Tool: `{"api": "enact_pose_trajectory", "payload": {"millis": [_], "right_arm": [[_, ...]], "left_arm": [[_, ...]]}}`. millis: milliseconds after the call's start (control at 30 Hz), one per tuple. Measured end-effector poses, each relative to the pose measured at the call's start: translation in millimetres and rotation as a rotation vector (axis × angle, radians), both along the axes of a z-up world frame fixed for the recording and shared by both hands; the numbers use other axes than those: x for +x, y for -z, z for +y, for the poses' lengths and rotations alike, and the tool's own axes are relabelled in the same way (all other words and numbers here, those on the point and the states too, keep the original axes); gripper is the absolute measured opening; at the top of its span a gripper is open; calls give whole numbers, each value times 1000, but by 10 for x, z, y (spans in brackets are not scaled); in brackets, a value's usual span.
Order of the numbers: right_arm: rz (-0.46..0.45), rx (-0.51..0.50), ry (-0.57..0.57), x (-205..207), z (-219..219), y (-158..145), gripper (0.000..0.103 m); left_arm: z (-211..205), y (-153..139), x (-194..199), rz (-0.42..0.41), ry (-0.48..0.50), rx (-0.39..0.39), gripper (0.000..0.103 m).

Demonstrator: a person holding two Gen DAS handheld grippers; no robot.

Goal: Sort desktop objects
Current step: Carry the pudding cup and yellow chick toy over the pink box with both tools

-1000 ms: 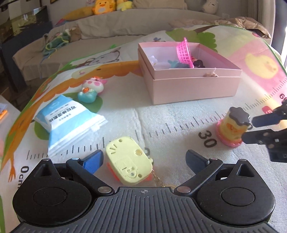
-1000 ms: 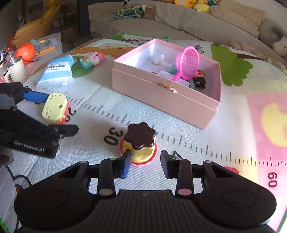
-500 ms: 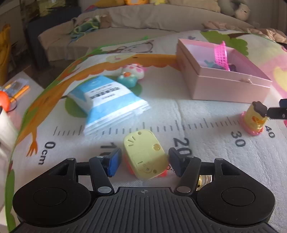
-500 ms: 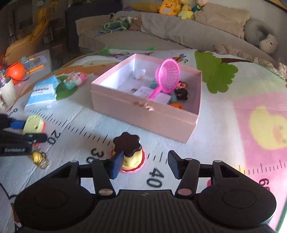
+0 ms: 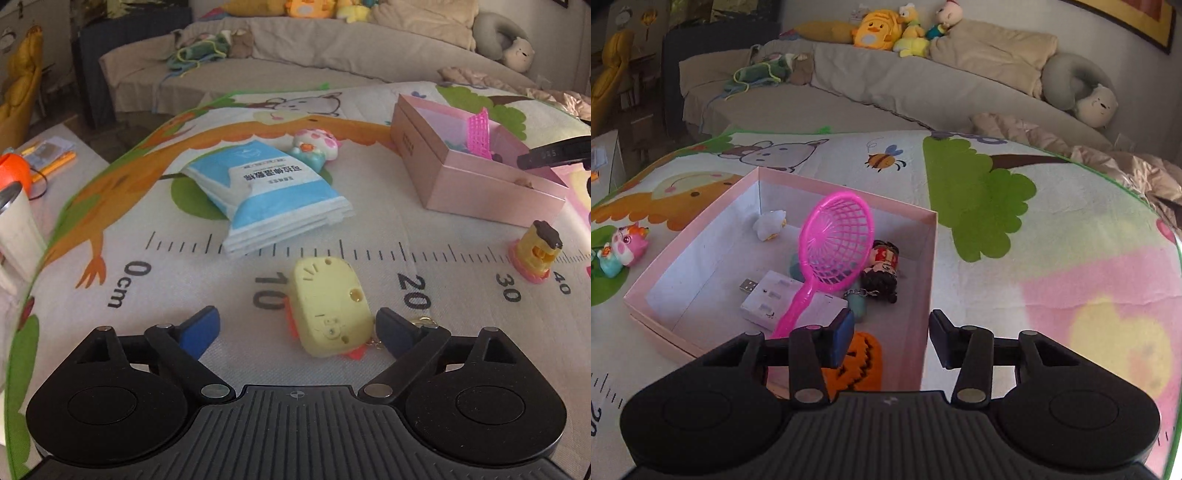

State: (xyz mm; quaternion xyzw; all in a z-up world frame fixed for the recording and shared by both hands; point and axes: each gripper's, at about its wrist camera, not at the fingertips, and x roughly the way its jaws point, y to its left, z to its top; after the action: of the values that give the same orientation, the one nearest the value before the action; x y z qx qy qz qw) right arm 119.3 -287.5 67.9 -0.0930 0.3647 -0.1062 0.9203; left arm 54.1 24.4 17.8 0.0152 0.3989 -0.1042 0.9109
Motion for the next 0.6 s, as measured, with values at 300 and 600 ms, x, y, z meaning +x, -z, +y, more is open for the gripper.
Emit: {"api": "enact_pose_trajectory", "payload": {"millis": [300, 600], "right_arm": [[-2, -64, -286, 61, 793, 29, 40], [-35, -20, -347, -523, 871, -217, 77]], "left_arm": [[40, 1, 27, 0, -19, -13, 96], [-6, -4, 69, -5, -19, -17, 96]]}}
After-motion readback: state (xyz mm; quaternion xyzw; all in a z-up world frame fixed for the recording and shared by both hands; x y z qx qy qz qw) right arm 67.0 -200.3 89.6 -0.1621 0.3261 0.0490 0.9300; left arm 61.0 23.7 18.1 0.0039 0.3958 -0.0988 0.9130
